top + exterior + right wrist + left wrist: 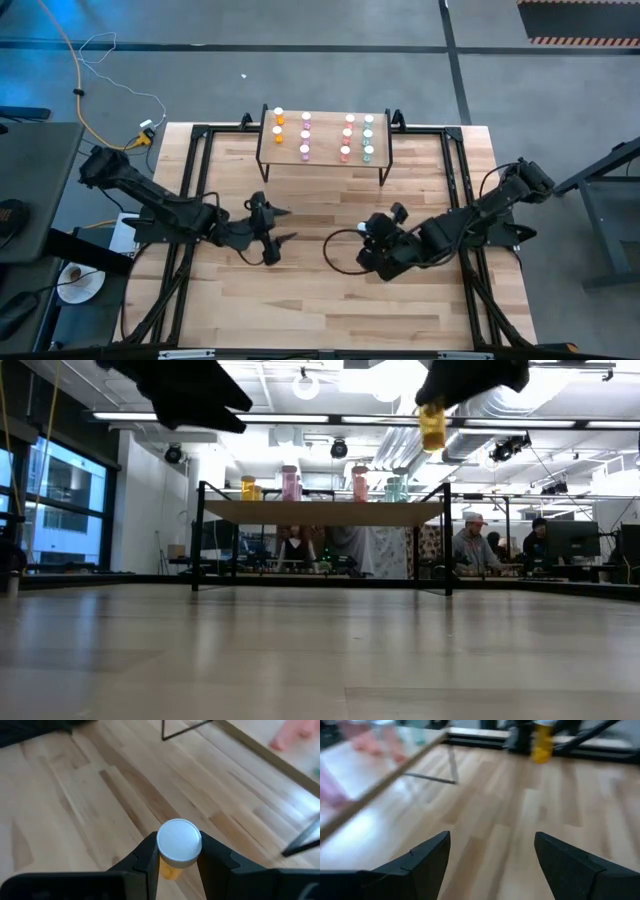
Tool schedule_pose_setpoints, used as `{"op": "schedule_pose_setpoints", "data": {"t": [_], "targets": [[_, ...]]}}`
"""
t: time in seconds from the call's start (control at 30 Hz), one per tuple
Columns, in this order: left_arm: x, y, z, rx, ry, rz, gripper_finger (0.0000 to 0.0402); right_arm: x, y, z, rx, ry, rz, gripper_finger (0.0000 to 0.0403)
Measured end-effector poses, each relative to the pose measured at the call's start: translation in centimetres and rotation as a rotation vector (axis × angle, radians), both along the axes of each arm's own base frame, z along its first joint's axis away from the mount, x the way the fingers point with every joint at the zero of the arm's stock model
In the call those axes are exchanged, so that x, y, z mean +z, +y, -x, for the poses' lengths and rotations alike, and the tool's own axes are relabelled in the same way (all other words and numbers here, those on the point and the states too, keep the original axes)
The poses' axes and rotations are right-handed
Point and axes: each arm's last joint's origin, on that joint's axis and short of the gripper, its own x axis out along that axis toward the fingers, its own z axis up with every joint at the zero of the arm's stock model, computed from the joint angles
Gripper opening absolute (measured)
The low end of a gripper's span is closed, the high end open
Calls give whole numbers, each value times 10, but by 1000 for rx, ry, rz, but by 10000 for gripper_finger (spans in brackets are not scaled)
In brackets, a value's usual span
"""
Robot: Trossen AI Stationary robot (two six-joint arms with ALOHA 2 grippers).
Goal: Pick and place medicine bottles onto shelf by color
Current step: Put the orange pill bottle on the shelf aligned with the other orange pill bottles
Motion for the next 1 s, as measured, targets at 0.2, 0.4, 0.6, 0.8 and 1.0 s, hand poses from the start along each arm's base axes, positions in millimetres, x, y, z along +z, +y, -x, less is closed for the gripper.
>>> {"op": "schedule_pose_setpoints", "data": {"t": [0.2,0.4,0.6,0.8,1.0], "targets": [[-27,-2,5,-97,-156,56,278,13,-7,-15,93,-13,-11,96],[-38,0,13,-116,-258,29,278,25,-13,-32,207,-102,-28,96],[-36,0,13,-141,-273,4,278,35,-23,-46,275,-185,-15,96],[-31,5,11,-131,-327,17,278,37,-36,-56,325,-222,-35,96],[-23,9,6,-161,-378,42,278,33,-45,-68,388,-235,-60,96]]}}
